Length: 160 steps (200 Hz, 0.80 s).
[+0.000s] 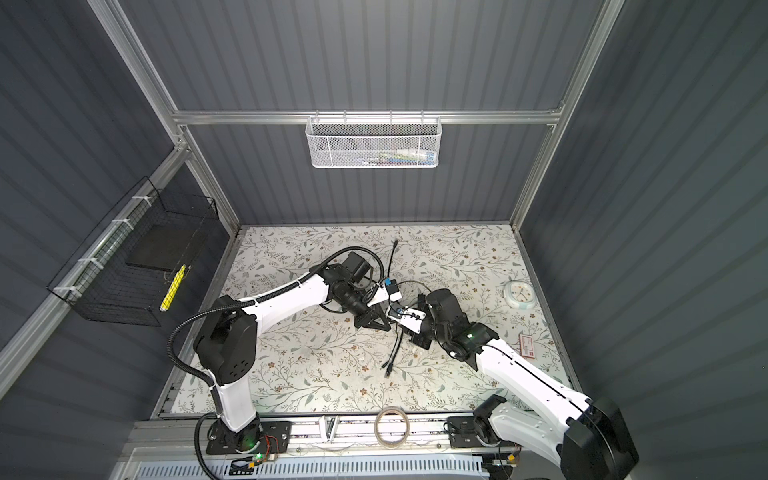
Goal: Insert the plug into the switch port
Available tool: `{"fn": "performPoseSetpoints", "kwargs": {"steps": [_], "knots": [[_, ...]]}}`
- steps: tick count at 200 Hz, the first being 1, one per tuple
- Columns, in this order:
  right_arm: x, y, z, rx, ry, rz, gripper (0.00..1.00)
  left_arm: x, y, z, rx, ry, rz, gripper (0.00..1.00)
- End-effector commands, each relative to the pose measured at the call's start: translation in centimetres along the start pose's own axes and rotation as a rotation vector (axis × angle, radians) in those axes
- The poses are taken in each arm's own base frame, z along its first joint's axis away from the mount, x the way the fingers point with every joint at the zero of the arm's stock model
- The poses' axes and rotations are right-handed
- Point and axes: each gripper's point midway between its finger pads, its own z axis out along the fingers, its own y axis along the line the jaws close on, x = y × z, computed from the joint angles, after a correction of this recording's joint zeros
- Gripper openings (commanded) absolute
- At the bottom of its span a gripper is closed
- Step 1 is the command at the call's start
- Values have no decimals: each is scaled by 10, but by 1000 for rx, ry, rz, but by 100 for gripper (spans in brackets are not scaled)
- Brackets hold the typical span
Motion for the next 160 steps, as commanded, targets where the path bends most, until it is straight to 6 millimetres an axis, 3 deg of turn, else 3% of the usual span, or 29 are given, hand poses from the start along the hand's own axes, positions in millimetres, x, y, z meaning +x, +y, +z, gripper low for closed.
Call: {"fn": "performPoseSetpoints", "kwargs": {"steps": [1, 160], "knots": [[-14, -6, -1, 16, -30, -29, 26, -7, -10, -7, 30, -12, 27, 0], [-15, 11, 8, -55, -18, -46, 10, -10, -12, -10, 23, -18, 38, 0]]}}
